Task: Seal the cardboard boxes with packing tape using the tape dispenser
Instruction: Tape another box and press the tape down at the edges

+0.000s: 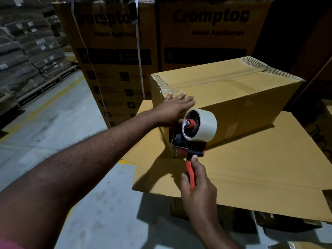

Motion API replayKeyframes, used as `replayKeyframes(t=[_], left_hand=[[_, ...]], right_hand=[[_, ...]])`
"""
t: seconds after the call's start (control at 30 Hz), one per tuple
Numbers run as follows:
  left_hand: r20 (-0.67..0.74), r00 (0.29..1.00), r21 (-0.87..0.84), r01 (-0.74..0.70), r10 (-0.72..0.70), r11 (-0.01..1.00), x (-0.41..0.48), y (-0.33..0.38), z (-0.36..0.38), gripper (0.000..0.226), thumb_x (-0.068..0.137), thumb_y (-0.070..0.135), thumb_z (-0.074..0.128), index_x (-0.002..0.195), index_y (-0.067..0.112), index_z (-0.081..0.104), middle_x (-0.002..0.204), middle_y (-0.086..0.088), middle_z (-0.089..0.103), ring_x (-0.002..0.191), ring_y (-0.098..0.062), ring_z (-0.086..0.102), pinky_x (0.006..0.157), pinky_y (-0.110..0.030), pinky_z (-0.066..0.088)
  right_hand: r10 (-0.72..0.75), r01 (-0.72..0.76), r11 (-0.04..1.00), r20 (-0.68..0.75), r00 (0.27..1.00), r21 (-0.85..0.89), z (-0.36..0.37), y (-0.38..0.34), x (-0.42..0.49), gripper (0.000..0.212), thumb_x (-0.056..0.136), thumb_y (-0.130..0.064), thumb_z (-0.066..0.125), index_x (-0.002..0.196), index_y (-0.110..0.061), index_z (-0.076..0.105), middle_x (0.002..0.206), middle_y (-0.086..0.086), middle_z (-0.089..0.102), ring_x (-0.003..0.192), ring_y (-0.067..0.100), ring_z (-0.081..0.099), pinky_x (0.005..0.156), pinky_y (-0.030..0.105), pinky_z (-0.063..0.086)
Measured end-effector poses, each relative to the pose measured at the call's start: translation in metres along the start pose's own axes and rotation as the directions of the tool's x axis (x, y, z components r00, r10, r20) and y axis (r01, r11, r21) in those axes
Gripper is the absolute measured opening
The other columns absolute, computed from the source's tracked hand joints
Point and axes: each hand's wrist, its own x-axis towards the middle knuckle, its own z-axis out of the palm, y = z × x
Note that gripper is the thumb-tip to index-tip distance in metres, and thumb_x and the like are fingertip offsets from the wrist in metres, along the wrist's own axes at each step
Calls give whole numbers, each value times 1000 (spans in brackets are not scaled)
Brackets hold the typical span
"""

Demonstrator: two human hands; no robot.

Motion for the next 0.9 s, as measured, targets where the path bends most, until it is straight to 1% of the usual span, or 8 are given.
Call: replayKeyframes(t=[0.17, 0.3, 0.37, 0.47, 0.63, 0.77, 0.83, 0.9], left_hand=[[15, 1000, -5, 6, -6, 1000, 1, 1, -3, 87, 92, 31, 69, 160, 23, 15, 169, 3, 9, 156, -20, 0, 124, -53, -8], [62, 998, 74, -2, -3, 997, -3, 4, -9, 101, 85, 34, 76, 161, 25, 10, 169, 5, 4, 155, -20, -2, 123, -51, -7], [73, 997, 111, -4, -4, 994, -4, 5, -11, 103, 84, 35, 77, 161, 26, 8, 169, 6, 3, 155, -20, -2, 124, -55, -4], [100, 995, 125, -17, 4, 992, -6, 4, -16, 102, 85, 33, 76, 161, 26, 8, 169, 7, 3, 155, -21, -2, 123, -59, 0], [172, 984, 148, -71, 45, 986, -17, -13, -25, 104, 86, 28, 76, 161, 28, 4, 169, 9, 0, 155, -20, -4, 124, -59, 1], [219, 974, 141, -86, 54, 986, -31, -29, -29, 103, 87, 30, 75, 161, 32, 2, 168, 11, -3, 154, -20, -9, 124, -53, -1], [187, 982, 23, -24, 19, 999, -41, -40, -28, 100, 88, 31, 74, 160, 33, 6, 167, 13, -4, 153, -16, -14, 123, -48, -4], [124, 989, -268, 110, -79, 957, -48, -42, -25, 94, 90, 38, 72, 161, 32, 9, 167, 14, -7, 151, -9, -15, 125, -47, -3]], right_hand=[[100, -103, 993, 55, 993, 51, -1, 3, 3, 58, 94, -32, 62, 144, -41, 34, 128, -5, 59, 106, 17, 64, 82, 33, 59], [331, -354, 918, 144, 933, 181, 2, 4, 1, 57, 94, -29, 63, 145, -40, 39, 106, -14, 58, 86, 11, 65, 71, 32, 61], [366, -388, 896, 134, 921, 217, 0, 3, -4, 56, 95, -26, 63, 144, -41, 40, 101, -18, 55, 80, 11, 65, 64, 28, 60], [319, -312, 907, 22, 947, 282, -12, -7, -6, 57, 93, -25, 65, 141, -45, 41, 96, -24, 53, 79, 7, 63, 61, 21, 55], [189, -101, 916, -196, 962, 388, -43, -33, 3, 57, 90, -24, 68, 135, -51, 44, 108, -16, 60, 81, 8, 66, 55, 18, 54], [31, 60, 914, -217, 976, 401, -66, -54, 20, 58, 89, -20, 67, 132, -51, 42, 94, -40, 57, 80, -3, 64, 52, 19, 52], [-49, 133, 920, -228, 972, 369, -73, -61, 35, 57, 89, -21, 67, 132, -49, 44, 99, -43, 54, 82, 1, 65, 56, 26, 57], [-92, 181, 914, -249, 964, 362, -74, -64, 50, 55, 87, -27, 66, 134, -47, 45, 109, -37, 54, 83, 7, 66, 59, 31, 60]])
